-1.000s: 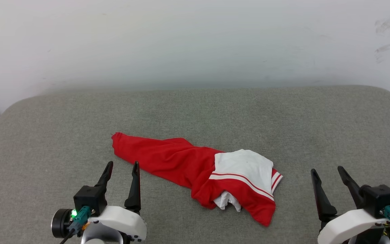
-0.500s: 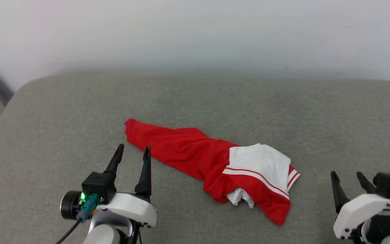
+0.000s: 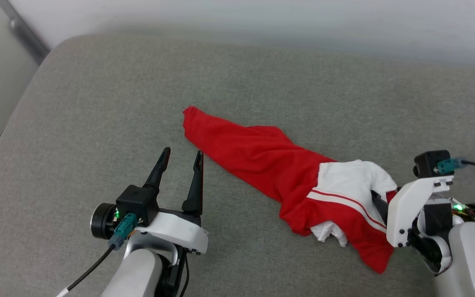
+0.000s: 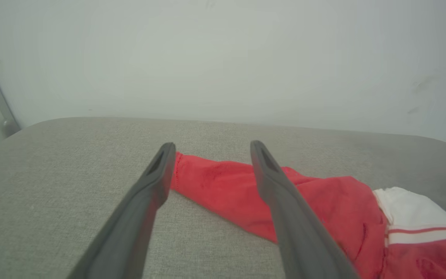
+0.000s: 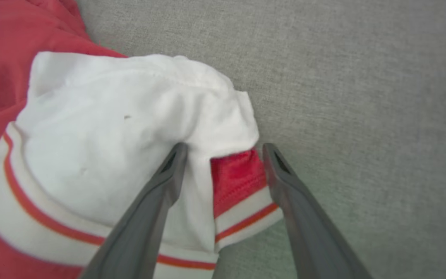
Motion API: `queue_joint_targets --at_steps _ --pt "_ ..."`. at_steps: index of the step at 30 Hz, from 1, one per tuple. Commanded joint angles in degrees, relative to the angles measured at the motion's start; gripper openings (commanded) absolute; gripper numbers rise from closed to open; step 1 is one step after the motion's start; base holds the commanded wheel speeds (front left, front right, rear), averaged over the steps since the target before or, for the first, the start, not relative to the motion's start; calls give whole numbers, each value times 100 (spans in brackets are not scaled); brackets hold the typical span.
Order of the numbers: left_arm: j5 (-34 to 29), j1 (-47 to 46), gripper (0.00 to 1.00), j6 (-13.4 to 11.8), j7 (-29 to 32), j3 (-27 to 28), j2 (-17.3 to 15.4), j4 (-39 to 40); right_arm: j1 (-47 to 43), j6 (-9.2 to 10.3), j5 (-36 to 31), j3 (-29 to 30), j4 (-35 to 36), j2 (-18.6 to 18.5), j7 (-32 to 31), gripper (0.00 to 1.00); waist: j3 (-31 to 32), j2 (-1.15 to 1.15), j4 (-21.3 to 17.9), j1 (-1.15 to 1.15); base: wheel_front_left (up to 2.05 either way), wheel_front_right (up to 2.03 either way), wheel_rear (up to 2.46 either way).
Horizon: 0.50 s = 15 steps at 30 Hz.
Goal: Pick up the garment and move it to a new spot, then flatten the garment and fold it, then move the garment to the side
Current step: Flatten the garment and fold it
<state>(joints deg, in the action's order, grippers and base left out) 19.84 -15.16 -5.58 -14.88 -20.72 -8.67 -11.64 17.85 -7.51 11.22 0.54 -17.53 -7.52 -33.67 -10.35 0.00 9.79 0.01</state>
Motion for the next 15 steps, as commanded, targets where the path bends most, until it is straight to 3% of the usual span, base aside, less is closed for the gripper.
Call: queue_joint_targets --at_steps 1,4,5,7,15 --pt "-25 -97 100 36 -35 3 34 -38 118 4 76 -89 -52 -84 -108 100 -169 0 148 -1 0 0 0" --pt "-48 -147 100 76 -41 29 96 -80 210 4 213 -179 -148 -148 -281 100 -224 0 191 -1 0 0 0" --pt "-57 -154 100 90 -42 42 110 -83 228 4 243 -206 -160 -165 -299 42 -230 0 199 -1 0 0 0" --pt "-90 -135 100 105 -43 91 127 -96 255 4 275 -270 -104 -188 -207 0 -221 0 185 -1 0 0 0" --pt "-165 53 100 158 -32 213 129 -185 283 4 309 -449 305 -358 76 0 13 0 -51 -1 0 0 0"
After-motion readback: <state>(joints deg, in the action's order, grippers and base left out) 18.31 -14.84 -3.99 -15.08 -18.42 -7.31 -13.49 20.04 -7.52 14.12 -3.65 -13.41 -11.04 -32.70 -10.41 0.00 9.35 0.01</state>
